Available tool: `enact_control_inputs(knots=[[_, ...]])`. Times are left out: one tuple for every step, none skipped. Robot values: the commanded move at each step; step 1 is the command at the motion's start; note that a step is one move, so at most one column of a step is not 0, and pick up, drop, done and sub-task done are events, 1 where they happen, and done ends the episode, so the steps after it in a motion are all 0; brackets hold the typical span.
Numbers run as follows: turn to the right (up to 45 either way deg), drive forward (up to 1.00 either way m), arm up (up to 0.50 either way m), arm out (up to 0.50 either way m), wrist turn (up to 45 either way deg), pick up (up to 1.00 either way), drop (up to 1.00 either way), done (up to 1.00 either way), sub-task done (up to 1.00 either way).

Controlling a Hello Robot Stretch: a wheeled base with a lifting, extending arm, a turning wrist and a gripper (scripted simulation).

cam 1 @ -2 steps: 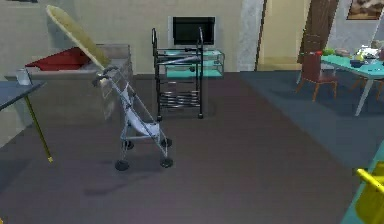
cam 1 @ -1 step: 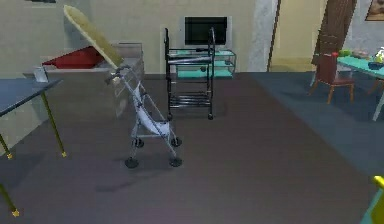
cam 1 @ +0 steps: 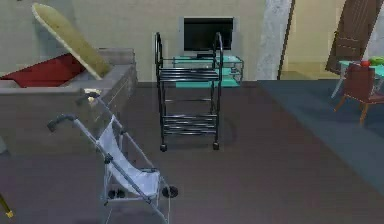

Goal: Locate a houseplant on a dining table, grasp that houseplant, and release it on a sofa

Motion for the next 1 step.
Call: enact_control_inputs(knots=[[45.0,0.00,0.00,0.00,0.0,0.00,0.00,0.00,0.00]])
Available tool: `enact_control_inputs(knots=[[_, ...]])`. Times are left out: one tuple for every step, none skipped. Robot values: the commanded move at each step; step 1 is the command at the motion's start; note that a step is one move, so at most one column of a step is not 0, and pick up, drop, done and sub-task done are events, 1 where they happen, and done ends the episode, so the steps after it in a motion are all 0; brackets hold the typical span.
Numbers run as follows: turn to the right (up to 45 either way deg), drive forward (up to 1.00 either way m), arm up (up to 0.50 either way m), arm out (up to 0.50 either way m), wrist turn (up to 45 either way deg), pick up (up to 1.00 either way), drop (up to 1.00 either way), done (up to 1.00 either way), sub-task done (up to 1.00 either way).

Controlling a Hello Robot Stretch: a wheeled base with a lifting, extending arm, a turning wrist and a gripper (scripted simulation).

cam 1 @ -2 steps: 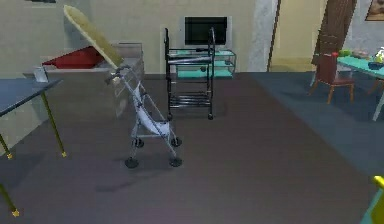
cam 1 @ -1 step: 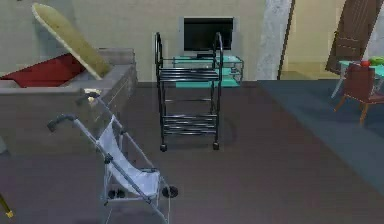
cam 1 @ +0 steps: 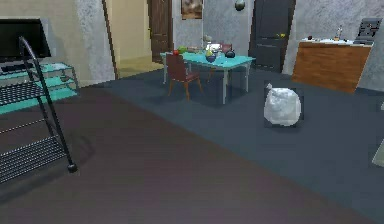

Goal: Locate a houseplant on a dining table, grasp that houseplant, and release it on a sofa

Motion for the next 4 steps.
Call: enact_control_inputs(knots=[[6.0,0.00,0.00,0.00,0.0,0.00,0.00,0.00,0.00],[0.0,1.00,0.00,0.00,0.0,0.00,0.00,0.00,0.00],[0.0,1.00,0.00,0.00,0.0,0.00,0.00,0.00,0.00],[12.0,0.00,0.00,0.00,0.0,0.00,0.00,0.00,0.00]])
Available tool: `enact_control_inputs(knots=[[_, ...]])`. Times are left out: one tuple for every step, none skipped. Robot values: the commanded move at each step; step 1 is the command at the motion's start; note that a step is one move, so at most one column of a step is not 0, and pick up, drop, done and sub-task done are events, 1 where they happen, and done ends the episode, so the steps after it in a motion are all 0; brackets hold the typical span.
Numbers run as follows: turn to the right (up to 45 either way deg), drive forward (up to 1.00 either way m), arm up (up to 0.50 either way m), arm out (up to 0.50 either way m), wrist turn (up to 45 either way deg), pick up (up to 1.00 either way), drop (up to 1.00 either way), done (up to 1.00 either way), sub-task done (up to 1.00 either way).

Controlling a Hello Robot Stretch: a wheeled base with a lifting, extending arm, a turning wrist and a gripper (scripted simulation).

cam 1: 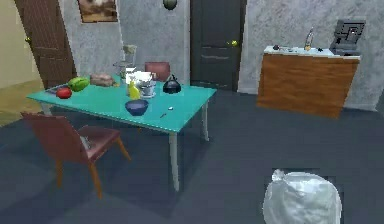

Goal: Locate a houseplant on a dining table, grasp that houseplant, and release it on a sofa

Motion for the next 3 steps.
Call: enact_control_inputs(knots=[[0.0,0.25,0.00,0.00,0.0,0.00,0.00,0.00,0.00],[12.0,0.00,0.00,0.00,0.0,0.00,0.00,0.00,0.00],[0.0,0.35,0.00,0.00,0.0,0.00,0.00,0.00,0.00]])
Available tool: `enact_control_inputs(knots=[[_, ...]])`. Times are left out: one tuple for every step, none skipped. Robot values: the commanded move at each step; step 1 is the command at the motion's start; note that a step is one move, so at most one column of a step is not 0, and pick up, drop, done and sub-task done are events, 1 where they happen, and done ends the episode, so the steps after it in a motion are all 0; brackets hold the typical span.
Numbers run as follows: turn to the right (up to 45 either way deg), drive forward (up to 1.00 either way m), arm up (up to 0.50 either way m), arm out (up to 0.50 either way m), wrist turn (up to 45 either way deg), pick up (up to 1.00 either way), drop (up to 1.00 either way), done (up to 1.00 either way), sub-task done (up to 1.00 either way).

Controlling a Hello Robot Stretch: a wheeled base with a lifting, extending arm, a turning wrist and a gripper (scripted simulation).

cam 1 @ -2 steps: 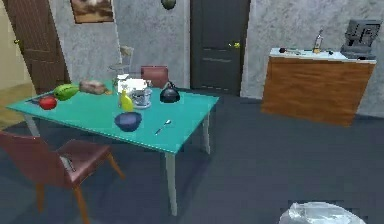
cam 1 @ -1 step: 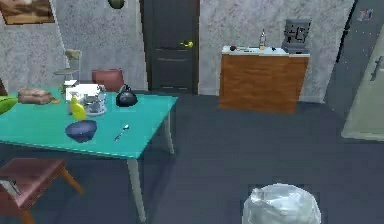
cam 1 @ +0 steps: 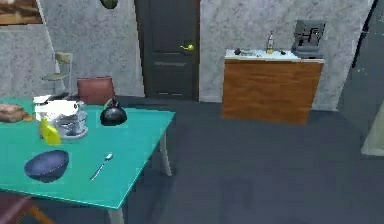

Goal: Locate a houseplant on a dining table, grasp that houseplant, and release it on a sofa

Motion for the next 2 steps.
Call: enact_control_inputs(knots=[[-45.0,0.00,0.00,0.00,0.0,0.00,0.00,0.00,0.00],[-45.0,0.00,0.00,0.00,0.0,0.00,0.00,0.00,0.00]])
